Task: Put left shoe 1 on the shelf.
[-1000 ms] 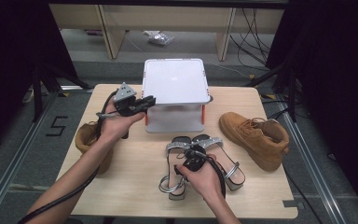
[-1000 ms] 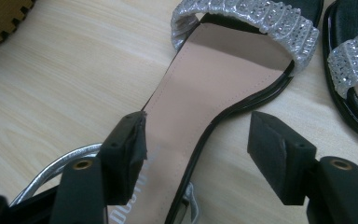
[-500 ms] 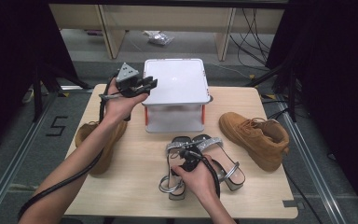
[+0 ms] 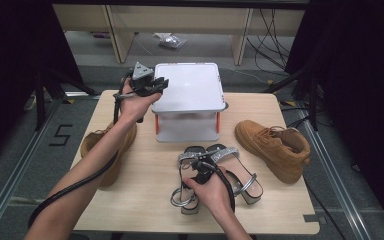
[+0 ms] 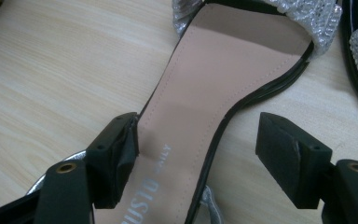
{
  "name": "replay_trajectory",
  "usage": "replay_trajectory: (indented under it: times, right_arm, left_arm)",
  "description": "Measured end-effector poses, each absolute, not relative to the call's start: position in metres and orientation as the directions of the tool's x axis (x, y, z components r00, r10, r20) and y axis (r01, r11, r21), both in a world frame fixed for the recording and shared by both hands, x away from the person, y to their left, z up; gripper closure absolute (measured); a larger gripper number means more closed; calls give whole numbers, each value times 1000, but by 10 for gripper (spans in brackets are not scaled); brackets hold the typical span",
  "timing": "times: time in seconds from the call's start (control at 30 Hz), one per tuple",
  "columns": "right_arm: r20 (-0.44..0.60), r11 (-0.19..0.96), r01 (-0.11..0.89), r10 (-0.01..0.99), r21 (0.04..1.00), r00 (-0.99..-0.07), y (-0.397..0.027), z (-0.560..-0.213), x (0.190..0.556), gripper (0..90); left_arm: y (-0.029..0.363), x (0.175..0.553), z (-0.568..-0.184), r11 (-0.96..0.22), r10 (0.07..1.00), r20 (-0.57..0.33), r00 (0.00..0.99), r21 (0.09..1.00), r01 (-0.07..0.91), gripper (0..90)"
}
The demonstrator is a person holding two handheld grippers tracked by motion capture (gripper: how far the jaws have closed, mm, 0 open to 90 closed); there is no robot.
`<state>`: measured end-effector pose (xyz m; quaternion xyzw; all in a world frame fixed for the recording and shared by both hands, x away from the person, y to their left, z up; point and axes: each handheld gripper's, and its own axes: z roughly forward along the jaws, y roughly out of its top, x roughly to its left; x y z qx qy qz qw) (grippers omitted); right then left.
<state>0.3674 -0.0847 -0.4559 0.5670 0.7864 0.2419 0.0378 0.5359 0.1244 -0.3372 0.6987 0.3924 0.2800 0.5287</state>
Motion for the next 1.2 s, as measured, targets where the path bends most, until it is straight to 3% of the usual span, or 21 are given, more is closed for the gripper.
replay_trajectory:
  times: [0.4, 0.67, 0.7, 0.87, 0.93, 1.07, 1.1, 1.2]
  right_arm:
    - [221, 248, 878, 907, 409, -358, -77, -457, 369, 300]
    - [229, 231, 919, 922, 319, -311, -65, -459, 371, 289]
    - [219, 268, 899, 909, 346, -355, -67, -461, 374, 288]
    - [239, 247, 917, 914, 312, -327, -67, -459, 375, 279]
    - [234, 279, 902, 902, 329, -364, -70, -462, 379, 279]
    - [253, 231, 932, 919, 279, -303, -68, -460, 377, 291]
    - [241, 269, 912, 906, 310, -349, -70, -461, 380, 294]
    - [257, 232, 933, 917, 275, -304, -68, -459, 379, 287]
  left_arm:
    - [126, 544, -353, -140, 852, -36, 522, 946, 293, 763]
    - [125, 544, -359, -151, 851, -35, 524, 940, 307, 763]
    - [125, 544, -359, -151, 851, -35, 524, 940, 307, 763]
    - [124, 544, -360, -150, 852, -39, 522, 938, 314, 764]
    - [124, 545, -360, -151, 851, -39, 523, 937, 315, 768]
    - [123, 545, -362, -155, 853, -40, 521, 933, 326, 773]
    - [123, 546, -364, -158, 855, -40, 517, 929, 333, 778]
    - [124, 546, -366, -160, 857, -39, 514, 927, 338, 782]
